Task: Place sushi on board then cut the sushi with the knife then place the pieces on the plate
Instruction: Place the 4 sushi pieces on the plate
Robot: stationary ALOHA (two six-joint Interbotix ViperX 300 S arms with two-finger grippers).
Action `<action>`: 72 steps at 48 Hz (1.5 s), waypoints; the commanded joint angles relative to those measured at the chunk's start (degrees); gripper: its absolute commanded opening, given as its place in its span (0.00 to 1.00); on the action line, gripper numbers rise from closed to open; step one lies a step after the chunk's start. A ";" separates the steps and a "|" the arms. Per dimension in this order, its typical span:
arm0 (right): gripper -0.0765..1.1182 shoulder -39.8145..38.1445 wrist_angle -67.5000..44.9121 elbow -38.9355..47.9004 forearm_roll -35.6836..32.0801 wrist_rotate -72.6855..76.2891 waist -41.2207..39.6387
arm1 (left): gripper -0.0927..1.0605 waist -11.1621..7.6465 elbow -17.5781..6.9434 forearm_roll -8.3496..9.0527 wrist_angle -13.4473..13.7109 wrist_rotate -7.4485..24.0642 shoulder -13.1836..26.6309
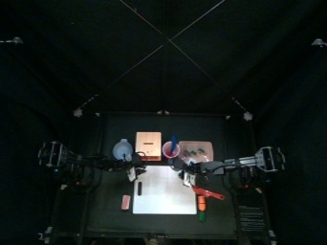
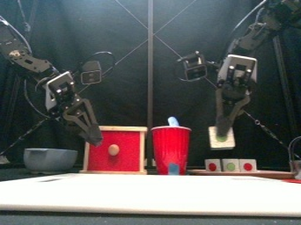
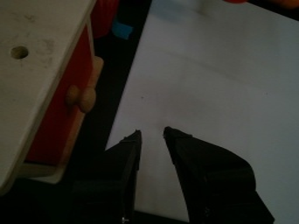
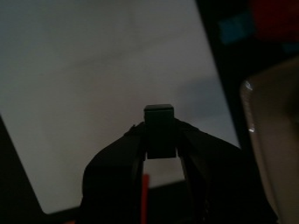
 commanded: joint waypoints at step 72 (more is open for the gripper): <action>0.76 -23.03 -1.67 13.01 -13.54 -0.62 -19.78 | 0.69 -0.26 -1.58 1.58 -0.70 0.00 -0.97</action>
